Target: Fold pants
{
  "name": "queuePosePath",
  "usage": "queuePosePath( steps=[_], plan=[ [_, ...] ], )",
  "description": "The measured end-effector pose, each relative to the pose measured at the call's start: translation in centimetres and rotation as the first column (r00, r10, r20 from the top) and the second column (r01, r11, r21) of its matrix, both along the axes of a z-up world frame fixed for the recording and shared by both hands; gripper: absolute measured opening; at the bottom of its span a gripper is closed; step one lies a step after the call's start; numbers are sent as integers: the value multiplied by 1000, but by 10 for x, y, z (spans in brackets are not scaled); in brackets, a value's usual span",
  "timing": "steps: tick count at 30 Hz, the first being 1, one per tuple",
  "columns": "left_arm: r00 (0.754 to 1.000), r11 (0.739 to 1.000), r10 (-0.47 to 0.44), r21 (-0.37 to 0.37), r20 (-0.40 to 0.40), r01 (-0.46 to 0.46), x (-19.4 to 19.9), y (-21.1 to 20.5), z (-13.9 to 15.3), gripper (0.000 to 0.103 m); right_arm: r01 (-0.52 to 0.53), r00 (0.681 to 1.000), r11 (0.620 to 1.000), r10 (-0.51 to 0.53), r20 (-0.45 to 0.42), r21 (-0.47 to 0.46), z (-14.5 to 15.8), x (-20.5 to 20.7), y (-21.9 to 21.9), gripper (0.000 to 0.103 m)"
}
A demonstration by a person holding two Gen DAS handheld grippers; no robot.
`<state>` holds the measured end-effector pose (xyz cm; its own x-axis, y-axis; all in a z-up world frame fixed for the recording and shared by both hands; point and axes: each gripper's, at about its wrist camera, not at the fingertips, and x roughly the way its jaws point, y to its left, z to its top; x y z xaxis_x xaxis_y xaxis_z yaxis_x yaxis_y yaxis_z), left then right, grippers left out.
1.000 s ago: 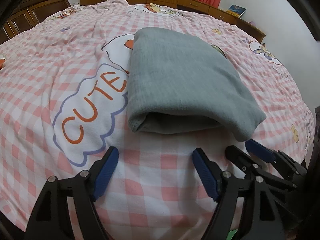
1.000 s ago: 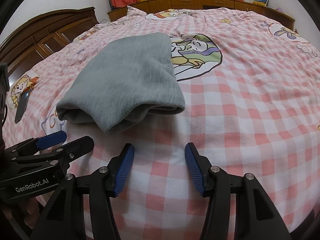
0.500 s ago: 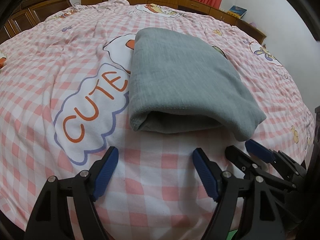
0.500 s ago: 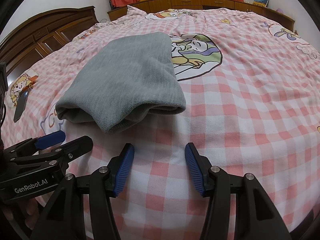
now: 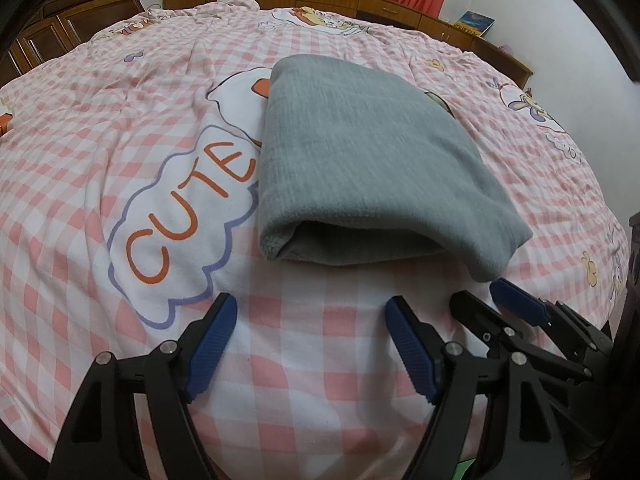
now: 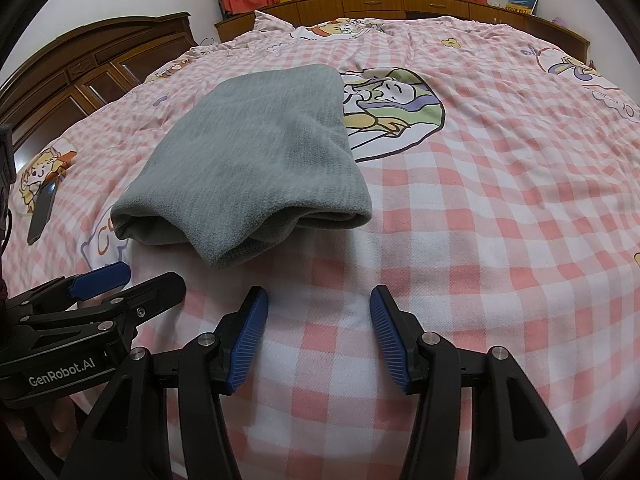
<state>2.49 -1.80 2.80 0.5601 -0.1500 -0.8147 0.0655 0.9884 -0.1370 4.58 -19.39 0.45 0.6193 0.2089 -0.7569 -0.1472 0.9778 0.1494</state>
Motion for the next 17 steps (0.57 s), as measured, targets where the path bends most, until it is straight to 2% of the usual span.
queuePosePath(
  steps=[17],
  plan=[
    [1000, 1000, 11, 4, -23, -11, -3, -2, 0, 80, 3, 1000, 1000, -3, -4, 5, 1, -1, 1, 55]
  ],
)
